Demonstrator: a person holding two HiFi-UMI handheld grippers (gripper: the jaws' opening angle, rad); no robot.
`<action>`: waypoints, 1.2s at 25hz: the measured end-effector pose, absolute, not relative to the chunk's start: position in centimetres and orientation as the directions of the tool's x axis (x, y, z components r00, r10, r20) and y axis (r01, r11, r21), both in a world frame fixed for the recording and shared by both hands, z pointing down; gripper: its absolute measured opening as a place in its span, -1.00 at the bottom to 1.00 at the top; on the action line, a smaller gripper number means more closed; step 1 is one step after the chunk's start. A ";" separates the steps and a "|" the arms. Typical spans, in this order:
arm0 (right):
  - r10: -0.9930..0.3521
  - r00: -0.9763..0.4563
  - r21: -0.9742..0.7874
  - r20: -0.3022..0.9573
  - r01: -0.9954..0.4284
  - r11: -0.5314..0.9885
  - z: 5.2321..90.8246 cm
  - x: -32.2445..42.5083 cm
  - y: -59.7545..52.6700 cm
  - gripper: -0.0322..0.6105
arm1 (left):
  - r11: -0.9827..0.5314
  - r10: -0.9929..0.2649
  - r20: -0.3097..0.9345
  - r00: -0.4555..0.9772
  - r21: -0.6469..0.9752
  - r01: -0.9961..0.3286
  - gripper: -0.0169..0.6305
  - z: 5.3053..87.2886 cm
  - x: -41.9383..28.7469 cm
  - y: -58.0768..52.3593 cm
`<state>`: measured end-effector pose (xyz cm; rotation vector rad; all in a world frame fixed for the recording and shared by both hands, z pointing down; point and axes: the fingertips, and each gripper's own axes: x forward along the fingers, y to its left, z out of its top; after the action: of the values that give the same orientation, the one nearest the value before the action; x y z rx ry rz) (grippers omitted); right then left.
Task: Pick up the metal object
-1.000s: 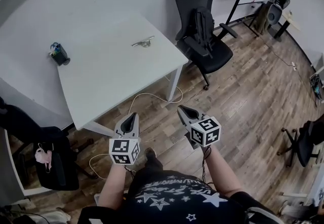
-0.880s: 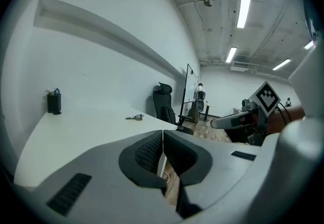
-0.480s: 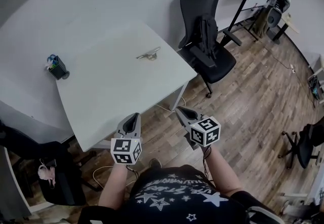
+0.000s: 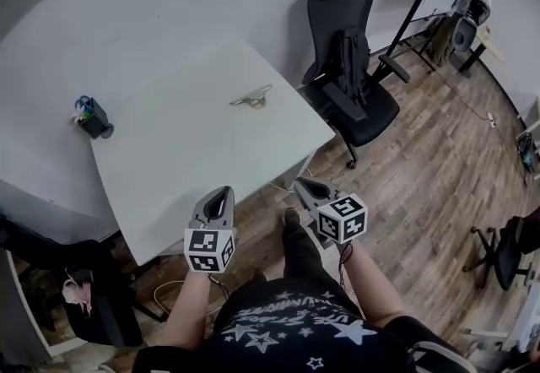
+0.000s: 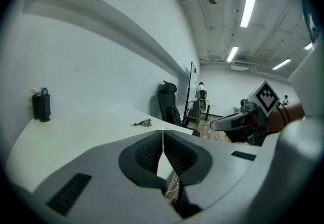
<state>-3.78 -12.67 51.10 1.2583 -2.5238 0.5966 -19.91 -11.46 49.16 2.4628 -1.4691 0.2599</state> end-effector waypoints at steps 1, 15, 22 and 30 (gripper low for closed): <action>-0.697 -0.595 -0.242 0.401 -0.802 0.546 51.3 -3.6 -13.8 -0.75 | -0.449 -0.838 0.287 0.464 0.120 -0.885 -0.88 49.3 -19.9 -12.3; -0.630 -0.661 -0.258 0.407 -0.745 0.615 52.3 0.6 -32.4 -0.75 | -0.396 -0.857 0.353 0.376 0.018 -0.918 -0.88 50.9 -14.7 -28.8; -0.600 -0.680 -0.274 0.422 -0.726 0.631 53.1 2.4 -39.2 -0.75 | -0.422 -0.820 0.433 0.373 -0.017 -0.907 -0.86 52.6 -11.5 -35.6; -0.566 -0.703 -0.289 0.431 -0.702 0.651 54.2 5.0 -44.4 -0.75 | -0.452 -0.818 0.480 0.317 -0.196 -0.870 -0.36 54.7 -8.6 -41.5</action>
<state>4.97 -44.43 54.21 1.0147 -2.5684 0.6368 -8.61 -41.46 54.65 2.4677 -1.5879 0.8059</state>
